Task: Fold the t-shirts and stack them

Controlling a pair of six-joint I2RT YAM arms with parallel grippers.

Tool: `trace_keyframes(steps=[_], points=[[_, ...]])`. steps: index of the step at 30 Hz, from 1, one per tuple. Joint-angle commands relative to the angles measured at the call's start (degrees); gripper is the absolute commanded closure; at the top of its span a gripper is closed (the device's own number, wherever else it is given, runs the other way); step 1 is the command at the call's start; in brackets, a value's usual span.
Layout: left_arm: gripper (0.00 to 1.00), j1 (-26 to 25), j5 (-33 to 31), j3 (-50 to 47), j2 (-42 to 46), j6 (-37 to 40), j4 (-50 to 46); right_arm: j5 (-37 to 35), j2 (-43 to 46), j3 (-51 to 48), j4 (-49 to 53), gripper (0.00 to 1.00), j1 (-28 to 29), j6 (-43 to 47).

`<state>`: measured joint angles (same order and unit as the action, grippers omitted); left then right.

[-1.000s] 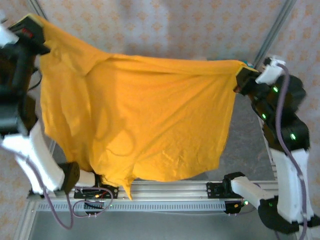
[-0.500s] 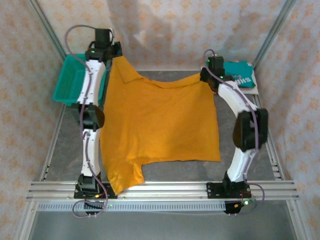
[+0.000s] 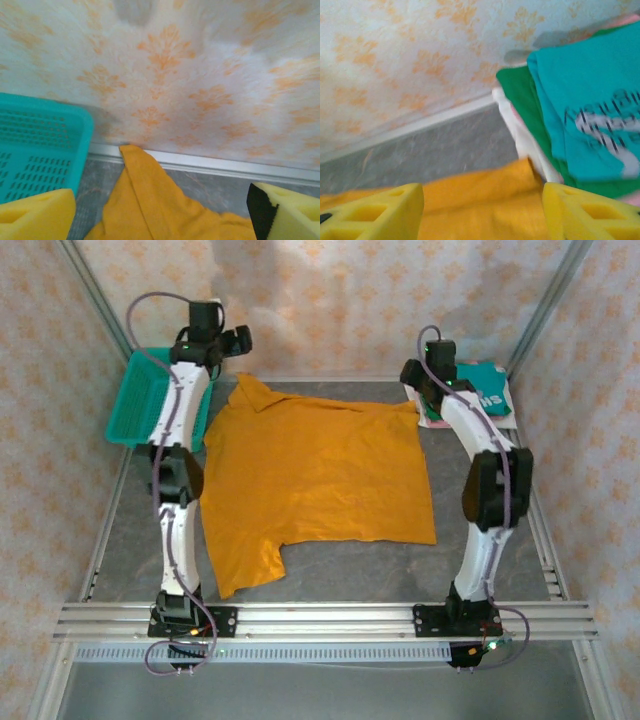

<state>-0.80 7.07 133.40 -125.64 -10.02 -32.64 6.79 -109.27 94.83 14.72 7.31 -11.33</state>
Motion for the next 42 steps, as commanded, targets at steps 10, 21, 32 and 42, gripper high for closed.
trace_keyframes(steps=[10,21,32,42], points=[[0.25,-6.59,-4.04,-63.68,39.27,-12.20,4.54,9.38,26.35,-37.06,0.23,0.46,7.18,-3.57],[0.33,-19.26,-10.41,-90.98,70.27,-39.69,-22.60,8.82,26.54,-43.01,-1.92,0.46,8.31,-2.10],[0.54,-38.75,-10.30,-104.22,81.21,-64.86,-30.44,11.04,25.74,-44.32,-3.84,0.45,8.52,0.31],[0.58,-41.57,-10.67,-107.13,82.27,-67.88,-37.38,10.75,25.56,-44.82,-3.66,0.45,8.55,0.87]])
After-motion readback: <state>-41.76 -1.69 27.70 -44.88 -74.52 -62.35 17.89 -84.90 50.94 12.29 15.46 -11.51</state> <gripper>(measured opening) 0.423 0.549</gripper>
